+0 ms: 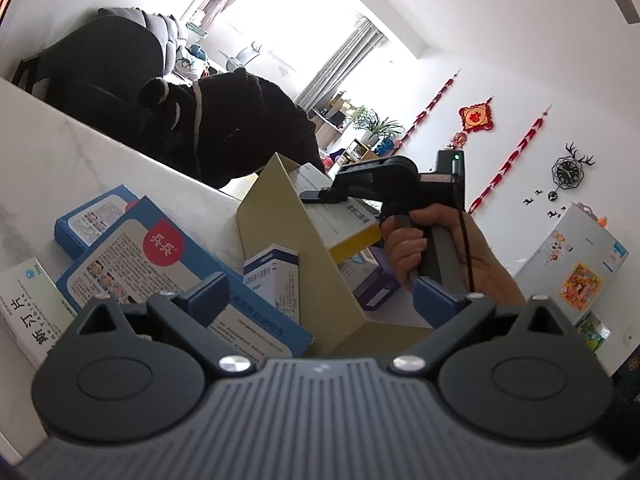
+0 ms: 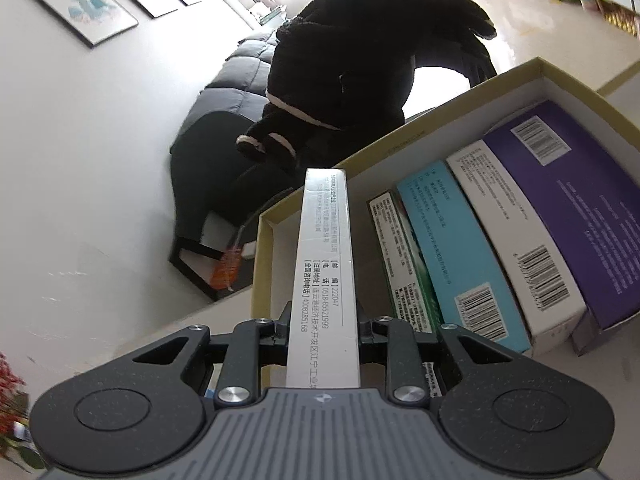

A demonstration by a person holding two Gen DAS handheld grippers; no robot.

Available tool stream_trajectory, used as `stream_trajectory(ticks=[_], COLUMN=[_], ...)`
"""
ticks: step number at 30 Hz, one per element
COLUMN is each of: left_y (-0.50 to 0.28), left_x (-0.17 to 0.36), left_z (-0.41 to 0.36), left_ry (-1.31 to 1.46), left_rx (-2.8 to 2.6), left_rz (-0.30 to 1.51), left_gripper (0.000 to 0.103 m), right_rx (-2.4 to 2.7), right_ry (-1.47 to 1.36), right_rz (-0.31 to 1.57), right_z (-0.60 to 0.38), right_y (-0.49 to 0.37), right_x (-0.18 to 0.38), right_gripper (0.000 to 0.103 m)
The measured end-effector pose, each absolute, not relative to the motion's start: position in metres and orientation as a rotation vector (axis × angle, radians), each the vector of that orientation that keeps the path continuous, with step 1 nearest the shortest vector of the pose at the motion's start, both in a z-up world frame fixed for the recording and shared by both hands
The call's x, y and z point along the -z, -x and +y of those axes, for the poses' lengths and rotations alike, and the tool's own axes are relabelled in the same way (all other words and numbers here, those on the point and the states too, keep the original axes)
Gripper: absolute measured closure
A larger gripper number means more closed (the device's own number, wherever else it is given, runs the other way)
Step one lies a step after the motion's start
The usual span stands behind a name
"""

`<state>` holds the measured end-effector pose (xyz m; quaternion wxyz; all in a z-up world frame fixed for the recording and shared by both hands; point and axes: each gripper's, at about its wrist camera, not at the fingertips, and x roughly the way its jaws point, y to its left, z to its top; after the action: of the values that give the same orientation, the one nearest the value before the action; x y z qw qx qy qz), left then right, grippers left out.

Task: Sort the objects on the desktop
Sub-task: 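Lower the narrow white box into the deep box with the right tool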

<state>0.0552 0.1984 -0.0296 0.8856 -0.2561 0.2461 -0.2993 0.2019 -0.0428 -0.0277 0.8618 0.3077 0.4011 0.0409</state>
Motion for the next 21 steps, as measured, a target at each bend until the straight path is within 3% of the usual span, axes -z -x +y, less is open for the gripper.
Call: stream_trajectory(ticks=[21], left_y=[-0.049], left_x=[0.030], left_z=[0.204], left_ry=[0.538], left_rx=[0.601], left_rz=[0.520], left_gripper=[0.003], right_rx=[-0.115], right_ry=[-0.540], right_rz=[0.911], right_z=[-0.018], right_y=[-0.211], right_x=[0.036], right_gripper=[0.066])
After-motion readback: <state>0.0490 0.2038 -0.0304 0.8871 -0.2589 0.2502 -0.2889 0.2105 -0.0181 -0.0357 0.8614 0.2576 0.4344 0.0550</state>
